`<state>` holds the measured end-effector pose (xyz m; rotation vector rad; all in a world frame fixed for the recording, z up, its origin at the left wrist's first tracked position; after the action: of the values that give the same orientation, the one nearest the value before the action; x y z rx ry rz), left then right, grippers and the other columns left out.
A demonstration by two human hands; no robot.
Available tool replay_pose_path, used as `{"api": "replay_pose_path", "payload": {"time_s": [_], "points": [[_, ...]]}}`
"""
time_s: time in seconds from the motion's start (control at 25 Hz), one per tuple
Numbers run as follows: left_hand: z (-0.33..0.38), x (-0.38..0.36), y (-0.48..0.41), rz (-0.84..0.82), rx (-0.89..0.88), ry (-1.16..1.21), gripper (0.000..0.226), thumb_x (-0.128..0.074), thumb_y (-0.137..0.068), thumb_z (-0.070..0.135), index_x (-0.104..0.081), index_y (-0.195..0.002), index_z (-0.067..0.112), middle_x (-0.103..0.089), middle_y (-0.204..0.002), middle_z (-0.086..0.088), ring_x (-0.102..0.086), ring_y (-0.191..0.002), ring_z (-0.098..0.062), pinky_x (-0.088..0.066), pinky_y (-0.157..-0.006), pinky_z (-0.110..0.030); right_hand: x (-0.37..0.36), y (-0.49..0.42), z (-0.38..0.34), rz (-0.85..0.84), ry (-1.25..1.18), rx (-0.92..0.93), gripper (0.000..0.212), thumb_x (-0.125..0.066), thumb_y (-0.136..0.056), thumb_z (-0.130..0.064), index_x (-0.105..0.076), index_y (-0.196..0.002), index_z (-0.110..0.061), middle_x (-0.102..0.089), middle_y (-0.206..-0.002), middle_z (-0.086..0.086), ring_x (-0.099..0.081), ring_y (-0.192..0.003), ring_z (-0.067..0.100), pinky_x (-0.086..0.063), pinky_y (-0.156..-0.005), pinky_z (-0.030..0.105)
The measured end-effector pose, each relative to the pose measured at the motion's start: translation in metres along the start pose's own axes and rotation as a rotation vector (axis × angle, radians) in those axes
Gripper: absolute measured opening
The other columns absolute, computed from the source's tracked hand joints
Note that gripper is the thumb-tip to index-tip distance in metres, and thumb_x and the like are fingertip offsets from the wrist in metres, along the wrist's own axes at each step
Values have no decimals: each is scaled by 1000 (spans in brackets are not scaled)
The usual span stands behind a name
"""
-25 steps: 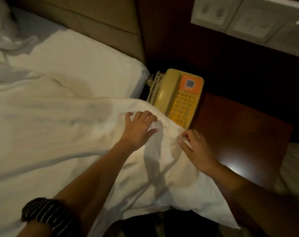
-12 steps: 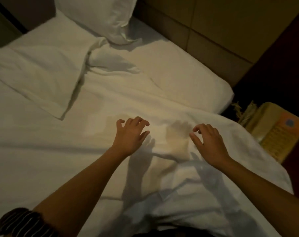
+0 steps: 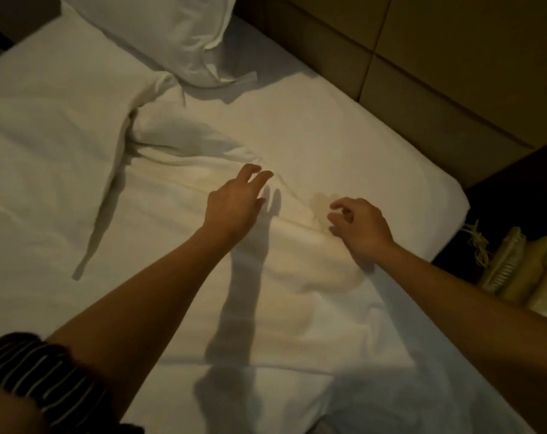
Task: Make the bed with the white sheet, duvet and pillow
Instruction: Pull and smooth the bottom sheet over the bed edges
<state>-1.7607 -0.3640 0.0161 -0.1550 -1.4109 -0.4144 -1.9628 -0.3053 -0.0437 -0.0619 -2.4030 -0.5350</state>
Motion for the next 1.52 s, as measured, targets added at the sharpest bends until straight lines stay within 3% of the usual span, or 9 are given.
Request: {"api": "replay_pose_path", "payload": {"time_s": [0.2,0.32,0.52,0.6,0.68,0.84,1.0,1.2,1.52], "points": [[-4,-53,-35,-339,-103,-95,71,-62,-88,36,-22,-147,37,-14,-156,8,-51,-115,-24,-48,-82,-36,-32,-21,-10,-263,246,50,36,-52,-92,-47,-57,-111,-16,-53,-113,3,-50,-104,23,-42,-87,36],[-7,-56,-40,-273,-140,36,45,-65,-86,28,-51,-129,27,-43,-132,4,-58,-99,-24,-49,-70,-35,-50,-12,-20,-303,508,137,40,-30,-100,-44,-50,-120,-16,-52,-124,7,-47,-111,28,-34,-92,38],[6,-2,-88,80,-119,248,17,-63,-82,5,-62,-99,6,-55,-107,-13,-58,-83,-33,-51,-65,-41,20,-56,-65,23,95,77,21,-39,-100,-37,-44,-90,-19,-60,-88,15,-59,-84,36,-37,-64,34],[8,28,-136,217,-29,313,17,-58,-87,3,-61,-103,6,-52,-113,-13,-54,-91,-28,-47,-79,-33,49,-93,-86,89,107,128,20,-39,-100,-35,-42,-90,-18,-56,-84,12,-56,-79,33,-33,-60,33],[4,15,-161,127,-12,293,20,-54,-91,6,-58,-111,7,-47,-120,-13,-51,-99,-26,-38,-83,-24,48,-117,-83,50,298,147,22,-36,-101,-36,-43,-97,-15,-59,-93,15,-55,-81,31,-30,-61,33],[-3,-34,-138,45,-184,387,39,-55,-86,6,-52,-125,2,-41,-133,-22,-47,-117,-36,-44,-96,-38,16,-134,-46,28,505,75,31,-35,-100,-38,-47,-110,-11,-59,-110,16,-56,-100,35,-35,-70,35],[-12,-36,-109,-33,-218,399,58,-58,-92,13,-33,-144,8,-19,-155,-16,-27,-140,-30,-30,-105,-29,15,-113,-49,245,693,226,27,-47,-96,-22,-49,-119,-8,-52,-117,18,-48,-102,35,-37,-84,41],[-43,-44,-38,13,-207,284,42,-50,-91,22,-54,-128,3,-50,-135,-19,-54,-117,-34,-47,-92,-37,-32,-49,-61,204,649,523,28,-44,-88,-27,-59,-105,-11,-57,-105,15,-52,-87,31,-36,-78,39],[-95,-35,21,-25,-30,192,37,-65,-84,24,-61,-119,9,-60,-116,-13,-58,-95,-34,-51,-75,-40,-76,-20,-90,38,756,464,19,-67,-78,-21,-63,-90,-6,-59,-88,16,-56,-79,35,-41,-74,41]]}}
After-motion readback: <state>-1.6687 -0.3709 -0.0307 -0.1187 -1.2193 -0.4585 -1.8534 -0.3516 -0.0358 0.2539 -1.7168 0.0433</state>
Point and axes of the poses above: each hand's wrist, its own y-axis away from the middle knuckle, its own x-axis out of the back of the hand, z = x × y, the point moved 6 cm from there along -y, towards the middle knuckle
